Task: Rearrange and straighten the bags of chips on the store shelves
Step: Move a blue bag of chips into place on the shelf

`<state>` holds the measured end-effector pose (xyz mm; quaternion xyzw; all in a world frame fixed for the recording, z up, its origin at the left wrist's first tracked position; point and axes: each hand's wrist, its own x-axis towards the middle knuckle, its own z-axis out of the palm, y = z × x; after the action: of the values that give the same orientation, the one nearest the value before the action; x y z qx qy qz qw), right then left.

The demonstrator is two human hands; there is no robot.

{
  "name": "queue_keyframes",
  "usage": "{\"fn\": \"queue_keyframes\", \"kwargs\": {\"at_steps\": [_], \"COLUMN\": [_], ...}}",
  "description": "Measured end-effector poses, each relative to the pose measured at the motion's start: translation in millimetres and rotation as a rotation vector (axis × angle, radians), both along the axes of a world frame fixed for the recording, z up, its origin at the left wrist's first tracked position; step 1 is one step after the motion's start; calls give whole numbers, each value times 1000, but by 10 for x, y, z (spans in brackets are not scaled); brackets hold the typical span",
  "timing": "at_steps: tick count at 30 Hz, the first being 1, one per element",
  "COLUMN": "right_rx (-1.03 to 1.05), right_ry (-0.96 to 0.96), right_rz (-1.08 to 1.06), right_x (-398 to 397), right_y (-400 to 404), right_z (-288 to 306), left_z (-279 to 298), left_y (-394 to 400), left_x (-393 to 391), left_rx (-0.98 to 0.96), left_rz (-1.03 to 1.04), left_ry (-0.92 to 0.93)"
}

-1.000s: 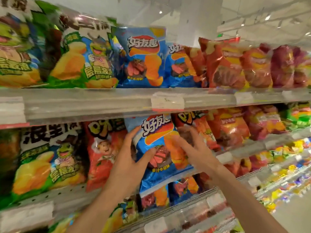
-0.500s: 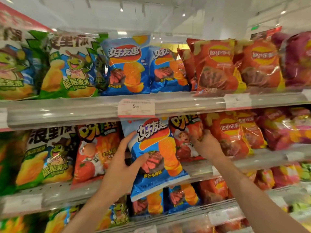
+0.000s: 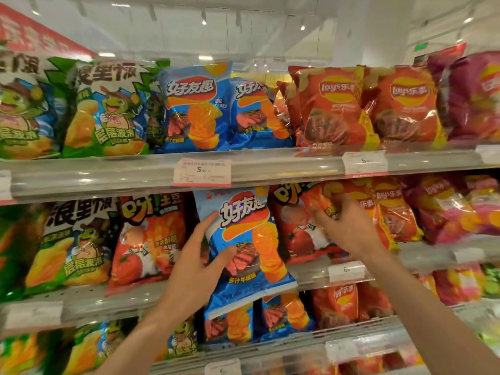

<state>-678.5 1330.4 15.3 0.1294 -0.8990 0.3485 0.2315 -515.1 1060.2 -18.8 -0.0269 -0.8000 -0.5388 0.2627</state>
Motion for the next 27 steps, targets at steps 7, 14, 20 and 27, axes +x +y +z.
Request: {"fn": "queue_keyframes", "kwargs": {"at_steps": [7, 14, 20, 27], "right_rx": [-9, -98, -176, -238], "right_ry": [25, -30, -67, -97], "right_rz": [-88, -88, -104, -113], "right_x": [194, 348, 330, 295], "right_y": [666, 1046, 1103, 1051], "right_z": [119, 23, -92, -192], "left_z": [124, 226, 129, 91], "left_y": [281, 599, 775, 813], "left_x": [-403, -948, -1315, -1377], "left_rx": [-111, -241, -348, -575], "left_rz": [91, 120, 88, 144], "left_ry": [19, 7, -156, -225]}}
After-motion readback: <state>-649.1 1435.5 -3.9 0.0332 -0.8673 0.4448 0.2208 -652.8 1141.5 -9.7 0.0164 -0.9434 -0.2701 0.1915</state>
